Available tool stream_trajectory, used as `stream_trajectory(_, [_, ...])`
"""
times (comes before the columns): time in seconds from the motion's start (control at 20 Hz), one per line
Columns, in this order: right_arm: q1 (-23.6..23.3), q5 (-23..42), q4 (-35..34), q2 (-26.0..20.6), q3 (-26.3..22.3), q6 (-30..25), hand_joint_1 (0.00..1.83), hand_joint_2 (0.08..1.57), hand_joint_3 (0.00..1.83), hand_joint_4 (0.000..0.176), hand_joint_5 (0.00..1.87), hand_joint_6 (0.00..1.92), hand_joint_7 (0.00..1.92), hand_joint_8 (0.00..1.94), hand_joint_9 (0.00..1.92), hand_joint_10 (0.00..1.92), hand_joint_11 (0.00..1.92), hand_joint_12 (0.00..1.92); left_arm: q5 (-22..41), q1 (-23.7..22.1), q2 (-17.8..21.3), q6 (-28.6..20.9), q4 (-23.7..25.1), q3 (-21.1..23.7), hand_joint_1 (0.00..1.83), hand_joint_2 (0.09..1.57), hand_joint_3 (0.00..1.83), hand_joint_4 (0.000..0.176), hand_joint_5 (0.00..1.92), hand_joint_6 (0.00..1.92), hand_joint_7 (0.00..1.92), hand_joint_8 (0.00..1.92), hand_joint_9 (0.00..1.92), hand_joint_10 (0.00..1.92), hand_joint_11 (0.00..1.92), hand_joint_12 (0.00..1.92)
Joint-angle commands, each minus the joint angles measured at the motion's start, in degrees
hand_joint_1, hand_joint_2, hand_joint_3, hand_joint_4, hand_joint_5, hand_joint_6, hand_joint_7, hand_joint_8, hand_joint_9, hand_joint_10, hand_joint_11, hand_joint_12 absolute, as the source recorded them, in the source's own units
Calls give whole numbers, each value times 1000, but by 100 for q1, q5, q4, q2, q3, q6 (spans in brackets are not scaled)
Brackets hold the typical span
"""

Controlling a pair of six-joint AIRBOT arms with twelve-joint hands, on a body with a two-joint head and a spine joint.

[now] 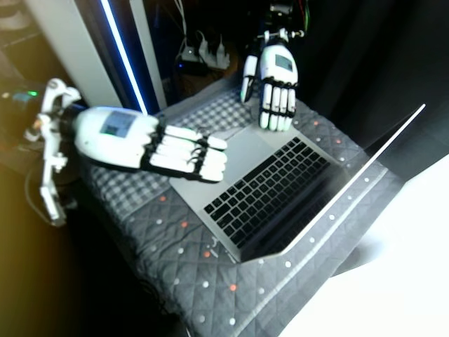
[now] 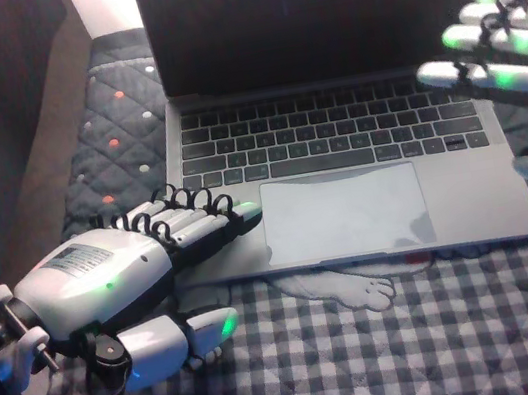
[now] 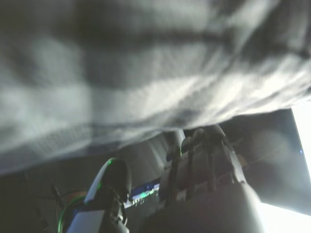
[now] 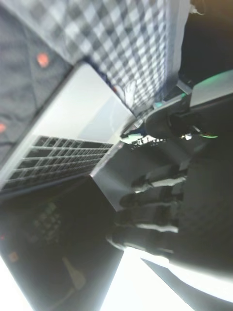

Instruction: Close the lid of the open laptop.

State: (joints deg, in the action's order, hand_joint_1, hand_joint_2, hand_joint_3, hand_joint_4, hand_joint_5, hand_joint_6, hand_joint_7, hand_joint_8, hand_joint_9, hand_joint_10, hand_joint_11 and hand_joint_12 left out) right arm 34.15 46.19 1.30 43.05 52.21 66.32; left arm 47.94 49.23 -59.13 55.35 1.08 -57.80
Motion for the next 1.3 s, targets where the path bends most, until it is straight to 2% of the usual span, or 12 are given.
stream_trajectory(0.0, [-195,719,-82,7,77,23,253,1451,0,103,0,0,0,0,0,0,0,0,371,-4,-48,-90,85,20,309,1435,0,21,126,10,109,3,119,13,0,665])
stream_trajectory(0.1, [-501,671,-62,175,205,22,451,1439,0,56,0,0,0,0,0,0,0,0,363,-3,-50,-105,104,21,276,1441,2,35,96,0,85,0,97,3,0,666])
stream_trajectory(0.3, [-1323,112,-20,683,651,20,348,1412,0,40,0,0,0,0,0,0,24,23,308,-7,-128,-204,243,-30,255,1451,1,17,116,7,96,7,103,12,0,612])
stream_trajectory(0.5, [-1842,11,-75,910,930,16,285,1385,0,1,0,0,0,0,0,0,0,1474,217,-51,-172,-233,307,-78,253,1461,2,16,108,6,82,4,93,7,0,648])
stream_trajectory(0.55, [-2018,-44,-106,954,1006,15,351,1374,2,13,0,0,0,0,0,0,0,1381,174,-57,-187,-235,328,-87,242,1463,2,14,110,6,90,5,101,9,0,657])
stream_trajectory(0.6, [-2131,-48,-124,982,1051,15,330,1353,10,8,0,0,0,0,0,0,0,448,138,-74,-201,-239,352,-96,217,1463,2,23,101,1,86,2,102,9,0,632])
stream_trajectory(0.65, [-2203,-48,-136,1002,1079,14,385,1356,12,0,0,0,0,0,0,0,0,89,121,-84,-212,-243,367,-103,234,1458,0,23,107,4,89,2,104,9,0,618])
stream_trajectory(0.85, [-2536,-134,-284,1036,1144,251,606,1257,0,0,1,0,0,0,0,0,0,0,59,-120,-262,-294,423,-153,254,1450,0,21,104,2,83,0,106,5,0,716])
stream_trajectory(0.9, [-2685,-334,-536,1063,1120,707,658,1292,0,0,0,0,58,39,45,72,0,1297,56,-128,-277,-304,451,-164,251,1451,0,13,114,6,92,5,113,9,0,716])
stream_trajectory(1.0, [-2988,-835,-859,1192,1132,1589,578,1371,6,0,18,2,169,77,1,581,0,1896,57,-138,-292,-321,498,-170,214,1457,3,8,112,5,93,4,107,5,0,734])
stream_trajectory(1.05, [-3150,-1022,-863,1220,1164,1696,597,1360,12,0,43,0,33,15,0,115,0,378,52,-151,-299,-346,519,-174,176,1463,5,10,110,3,94,3,104,4,0,737])
stream_trajectory(1.25, [-3302,-1223,-1142,1319,1414,1704,330,1404,5,0,0,0,0,0,0,0,0,0,-15,-189,-384,-451,618,-234,236,1456,0,8,119,2,93,2,118,8,0,738])
